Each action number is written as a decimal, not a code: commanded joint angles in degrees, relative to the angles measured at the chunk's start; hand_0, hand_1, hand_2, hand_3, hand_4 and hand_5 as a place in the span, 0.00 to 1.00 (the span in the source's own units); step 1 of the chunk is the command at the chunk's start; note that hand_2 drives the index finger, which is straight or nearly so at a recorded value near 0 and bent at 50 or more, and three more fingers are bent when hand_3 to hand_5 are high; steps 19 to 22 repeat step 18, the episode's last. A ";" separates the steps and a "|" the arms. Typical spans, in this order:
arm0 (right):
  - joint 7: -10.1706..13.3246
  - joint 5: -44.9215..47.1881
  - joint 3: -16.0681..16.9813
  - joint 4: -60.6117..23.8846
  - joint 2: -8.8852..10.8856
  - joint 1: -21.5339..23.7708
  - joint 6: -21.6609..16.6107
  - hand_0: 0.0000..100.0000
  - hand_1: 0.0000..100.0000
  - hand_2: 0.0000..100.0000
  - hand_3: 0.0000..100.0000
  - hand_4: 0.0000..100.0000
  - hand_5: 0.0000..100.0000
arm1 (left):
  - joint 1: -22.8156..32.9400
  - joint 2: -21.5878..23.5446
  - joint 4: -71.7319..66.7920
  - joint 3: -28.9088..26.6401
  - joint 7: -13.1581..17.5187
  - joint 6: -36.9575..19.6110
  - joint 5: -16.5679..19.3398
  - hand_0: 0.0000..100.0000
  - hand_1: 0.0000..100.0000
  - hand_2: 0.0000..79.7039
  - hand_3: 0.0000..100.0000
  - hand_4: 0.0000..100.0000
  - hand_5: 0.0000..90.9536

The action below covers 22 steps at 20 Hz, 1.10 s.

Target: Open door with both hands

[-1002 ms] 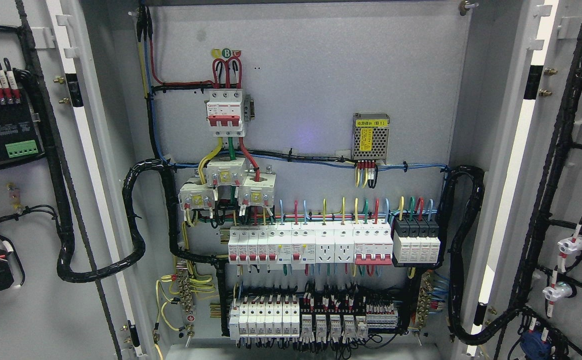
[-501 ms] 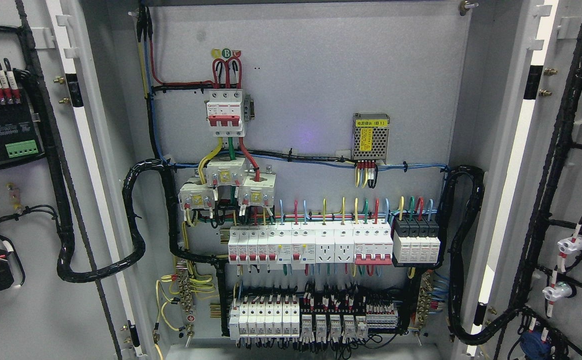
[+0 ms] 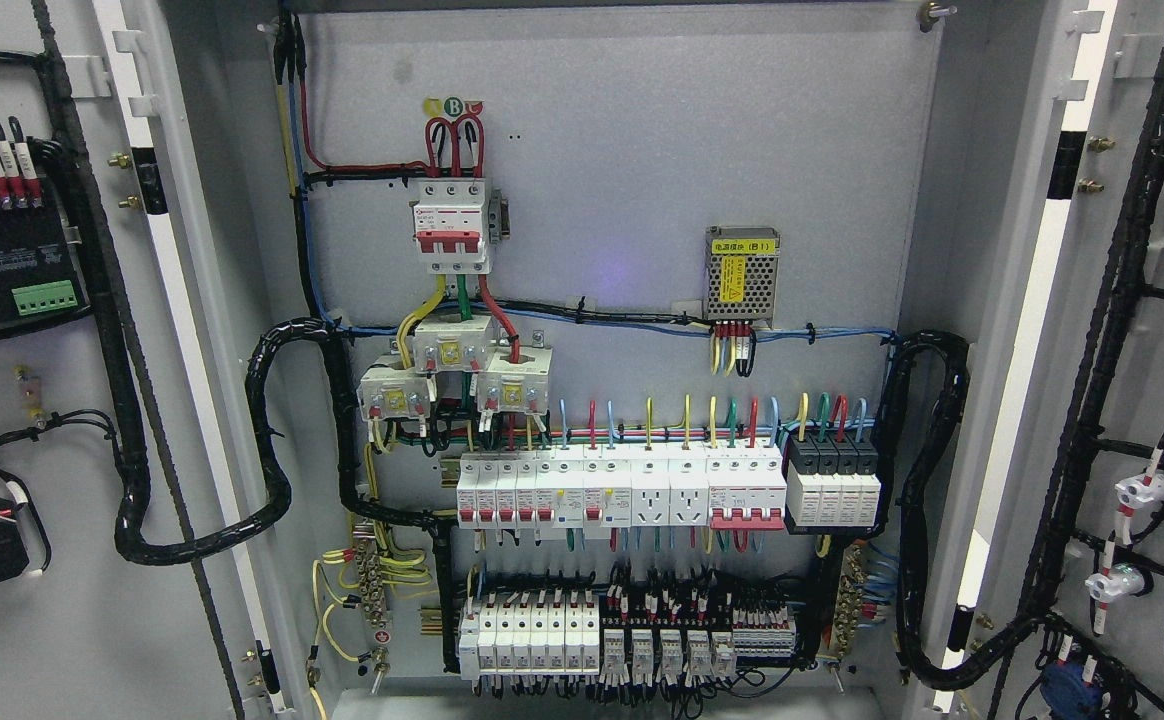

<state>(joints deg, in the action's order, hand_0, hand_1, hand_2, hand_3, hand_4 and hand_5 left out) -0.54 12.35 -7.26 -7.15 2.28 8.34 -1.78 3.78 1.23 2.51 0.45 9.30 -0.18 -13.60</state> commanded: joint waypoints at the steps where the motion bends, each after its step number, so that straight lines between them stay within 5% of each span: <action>1: 0.01 -0.40 -0.21 1.17 -4.12 0.19 -0.24 0.00 0.00 0.00 0.00 0.00 0.00 | -0.08 -2.19 -1.89 -2.91 -0.07 0.62 0.07 0.00 0.00 0.00 0.00 0.04 0.00; 22: 0.01 -0.40 -0.21 1.08 -5.09 1.86 -0.33 0.00 0.00 0.00 0.00 0.00 0.00 | 0.00 -2.37 -1.36 -2.03 0.37 -0.26 0.07 0.00 0.00 0.00 0.00 0.04 0.00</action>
